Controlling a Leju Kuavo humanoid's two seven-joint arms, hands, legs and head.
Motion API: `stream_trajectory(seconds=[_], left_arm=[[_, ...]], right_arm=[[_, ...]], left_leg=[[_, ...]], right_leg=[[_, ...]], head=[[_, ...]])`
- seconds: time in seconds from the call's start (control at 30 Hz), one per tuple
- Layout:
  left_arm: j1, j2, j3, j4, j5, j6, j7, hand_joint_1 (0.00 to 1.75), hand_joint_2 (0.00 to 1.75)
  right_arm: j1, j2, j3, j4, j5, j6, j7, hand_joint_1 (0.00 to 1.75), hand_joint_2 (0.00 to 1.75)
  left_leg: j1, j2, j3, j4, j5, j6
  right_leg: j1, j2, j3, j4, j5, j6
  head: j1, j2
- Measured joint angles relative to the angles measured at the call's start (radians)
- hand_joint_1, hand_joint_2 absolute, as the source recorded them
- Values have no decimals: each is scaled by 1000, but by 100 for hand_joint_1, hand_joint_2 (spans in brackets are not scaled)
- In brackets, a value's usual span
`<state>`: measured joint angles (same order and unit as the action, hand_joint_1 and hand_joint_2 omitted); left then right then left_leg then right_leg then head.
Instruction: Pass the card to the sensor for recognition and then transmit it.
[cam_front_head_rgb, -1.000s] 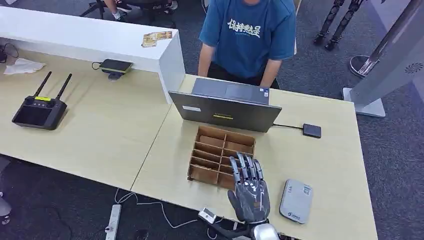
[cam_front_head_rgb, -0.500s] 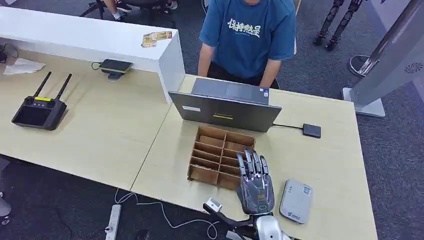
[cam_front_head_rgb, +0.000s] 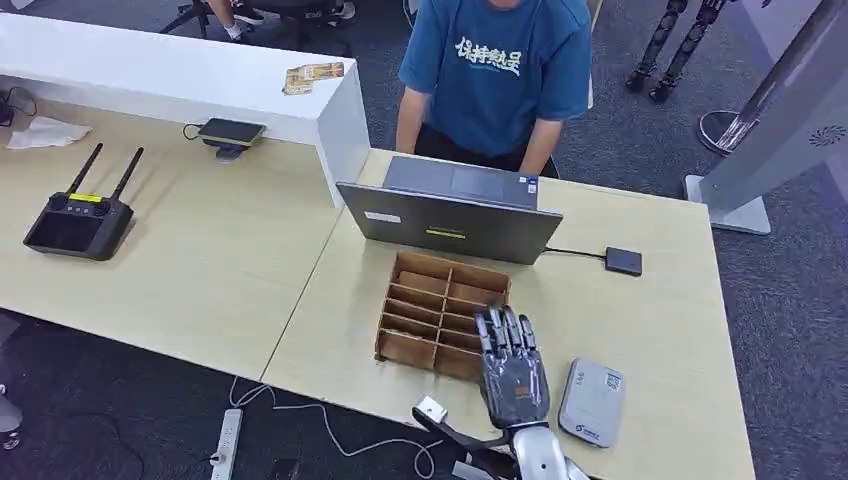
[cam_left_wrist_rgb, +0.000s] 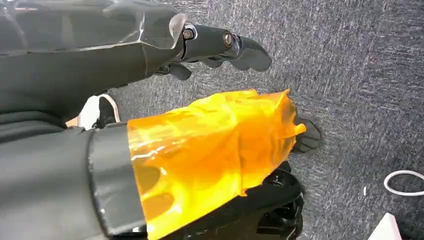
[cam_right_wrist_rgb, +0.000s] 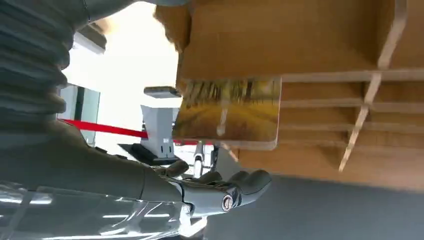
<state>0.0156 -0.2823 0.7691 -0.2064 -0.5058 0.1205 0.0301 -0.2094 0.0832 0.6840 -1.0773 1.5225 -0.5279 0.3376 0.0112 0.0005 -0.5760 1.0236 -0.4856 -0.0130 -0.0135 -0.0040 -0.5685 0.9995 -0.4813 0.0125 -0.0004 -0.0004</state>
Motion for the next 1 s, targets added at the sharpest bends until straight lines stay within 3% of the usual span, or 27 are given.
stream_trajectory(seconds=[0.3, 0.73, 1.0], left_arm=[[0, 0, 0, 0, -1, -10, 9, 0, 0], [3, -2, 18, -6, -3, -16, 23, 0, 0], [6, -2, 31, -8, 3, -15, 24, 0, 0]], right_arm=[[-18, -13, 14, -2, -20, 100, 4, 0, 175], [-14, -53, 58, -155, -228, 232, -16, 0, 175], [-7, -79, 84, -285, -287, 244, -17, 0, 175]], left_leg=[[0, 0, 0, 0, 0, 0], [0, 0, 0, 0, 0, 0], [0, 0, 0, 0, 0, 0]], right_leg=[[0, 0, 0, 0, 0, 0], [0, 0, 0, 0, 0, 0], [0, 0, 0, 0, 0, 0]], head=[[0, 0], [0, 0], [0, 0]])
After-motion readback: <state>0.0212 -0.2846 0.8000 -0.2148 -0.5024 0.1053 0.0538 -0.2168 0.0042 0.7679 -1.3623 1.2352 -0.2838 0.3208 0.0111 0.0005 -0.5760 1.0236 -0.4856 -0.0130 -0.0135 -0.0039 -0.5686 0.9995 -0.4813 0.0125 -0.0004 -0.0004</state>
